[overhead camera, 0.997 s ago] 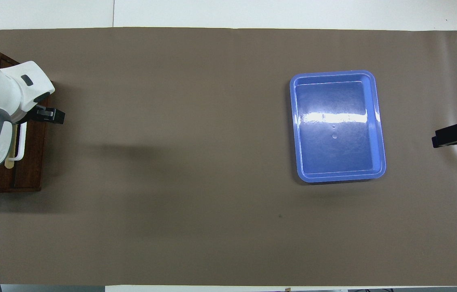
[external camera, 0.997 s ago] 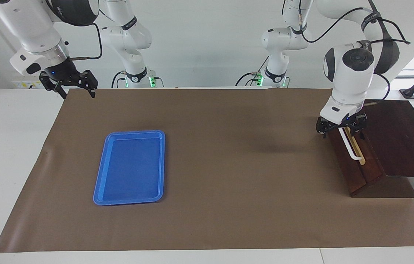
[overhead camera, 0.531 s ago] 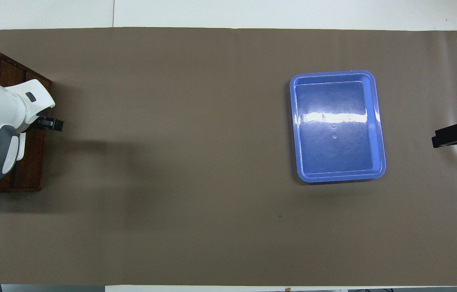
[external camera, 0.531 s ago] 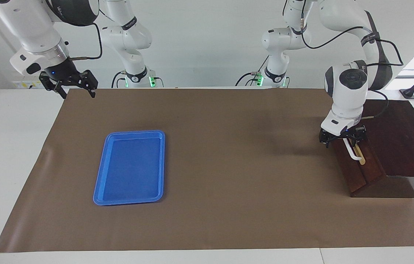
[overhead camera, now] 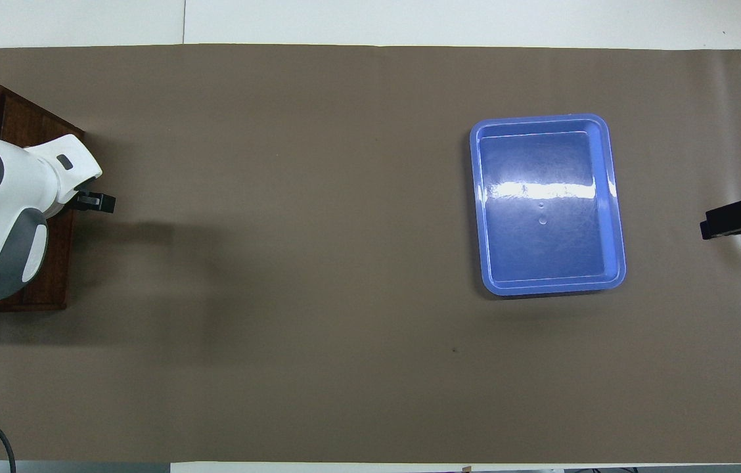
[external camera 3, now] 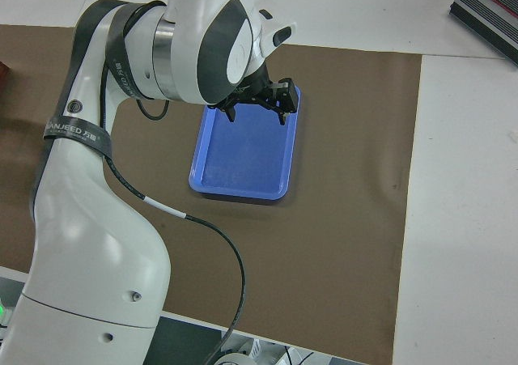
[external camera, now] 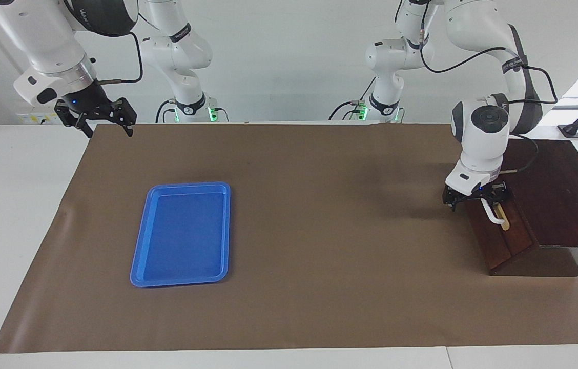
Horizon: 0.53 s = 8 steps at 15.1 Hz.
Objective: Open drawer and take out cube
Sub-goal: 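Pull the drawer open toward the robot with the left gripper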
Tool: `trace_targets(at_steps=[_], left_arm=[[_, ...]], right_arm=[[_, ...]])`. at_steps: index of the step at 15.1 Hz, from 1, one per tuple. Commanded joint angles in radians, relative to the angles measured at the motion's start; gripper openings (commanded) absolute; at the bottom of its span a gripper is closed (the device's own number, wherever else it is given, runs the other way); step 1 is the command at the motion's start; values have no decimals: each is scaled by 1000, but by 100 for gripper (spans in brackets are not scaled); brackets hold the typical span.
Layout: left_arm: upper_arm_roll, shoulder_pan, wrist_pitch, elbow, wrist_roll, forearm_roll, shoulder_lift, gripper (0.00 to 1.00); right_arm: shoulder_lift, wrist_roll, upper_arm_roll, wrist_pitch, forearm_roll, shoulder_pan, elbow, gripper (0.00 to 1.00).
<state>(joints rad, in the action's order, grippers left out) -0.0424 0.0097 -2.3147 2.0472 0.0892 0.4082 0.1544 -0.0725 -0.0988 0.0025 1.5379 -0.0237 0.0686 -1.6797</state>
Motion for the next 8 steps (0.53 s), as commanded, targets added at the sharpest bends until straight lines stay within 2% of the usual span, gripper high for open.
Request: trace_targets(at_steps=[1, 3, 6, 8], left_arm=[[-5, -105, -5, -27, 173, -49, 25, 100], [-2, -187, 14, -50, 242, -152, 27, 100], [-4, -258, 41, -71, 332, -167, 28, 100], [-4, -260, 41, -68, 333, -166, 28, 100]], right_arm=[[-16, 11, 13, 2, 13, 16, -15, 100], [-18, 8, 16, 1, 19, 14, -17, 100], [-35, -115, 14, 17, 112, 14, -55, 100], [-55, -233, 14, 72, 151, 14, -104, 100]])
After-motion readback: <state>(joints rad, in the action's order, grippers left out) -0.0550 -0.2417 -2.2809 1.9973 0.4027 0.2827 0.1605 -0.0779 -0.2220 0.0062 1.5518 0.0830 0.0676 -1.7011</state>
